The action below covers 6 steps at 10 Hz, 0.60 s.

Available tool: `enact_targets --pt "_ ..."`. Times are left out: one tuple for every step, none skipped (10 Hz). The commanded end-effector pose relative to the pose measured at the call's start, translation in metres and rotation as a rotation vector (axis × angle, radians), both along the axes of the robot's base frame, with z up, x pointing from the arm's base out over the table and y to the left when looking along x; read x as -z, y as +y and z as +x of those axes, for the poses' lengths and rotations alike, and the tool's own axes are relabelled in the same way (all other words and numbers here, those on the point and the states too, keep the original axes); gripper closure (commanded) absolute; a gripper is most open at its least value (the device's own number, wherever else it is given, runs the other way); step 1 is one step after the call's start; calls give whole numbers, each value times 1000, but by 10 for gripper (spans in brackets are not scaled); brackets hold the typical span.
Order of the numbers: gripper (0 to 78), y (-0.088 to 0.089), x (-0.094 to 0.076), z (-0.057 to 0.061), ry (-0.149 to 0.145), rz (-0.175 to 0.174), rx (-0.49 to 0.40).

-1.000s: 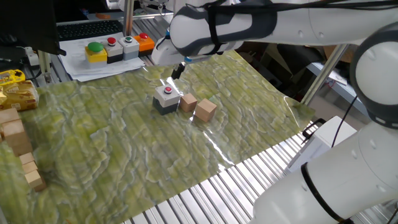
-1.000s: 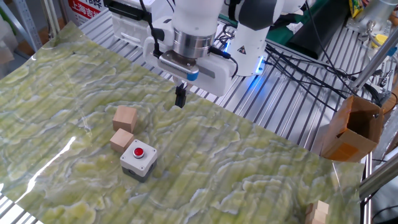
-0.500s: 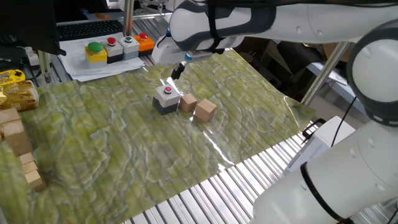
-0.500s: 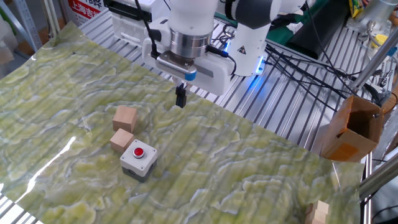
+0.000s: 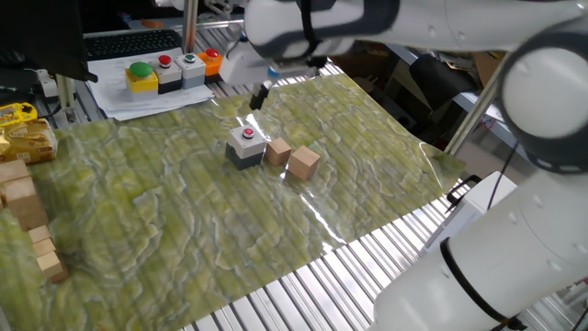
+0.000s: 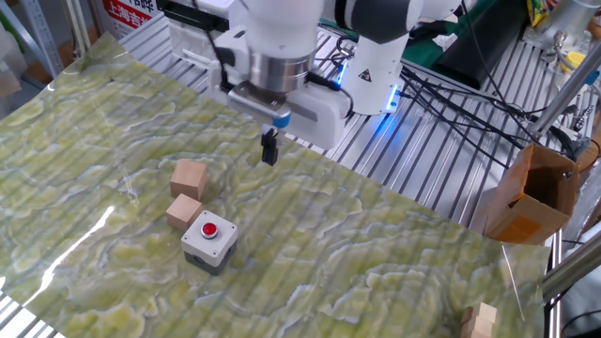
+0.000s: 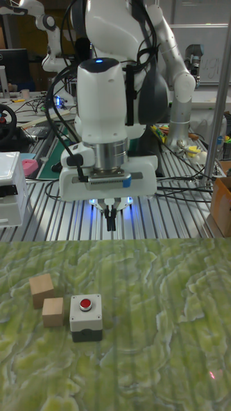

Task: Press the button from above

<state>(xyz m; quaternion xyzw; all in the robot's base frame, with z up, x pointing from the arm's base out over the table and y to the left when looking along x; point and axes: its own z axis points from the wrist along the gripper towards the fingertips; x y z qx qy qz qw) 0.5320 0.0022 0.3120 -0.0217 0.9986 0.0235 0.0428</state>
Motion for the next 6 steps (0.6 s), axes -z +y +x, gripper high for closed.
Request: enact_targets --pt "776 -32 -13 40 32 2 -61" --pt "776 -37 -13 44 31 0 -69" --pt "776 -37 -13 44 29 -1 -64" --pt "776 -38 -10 43 24 -2 -69" --pt "776 -38 -9 42 23 -3 -69" --pt "776 -39 -5 41 18 -5 -71"
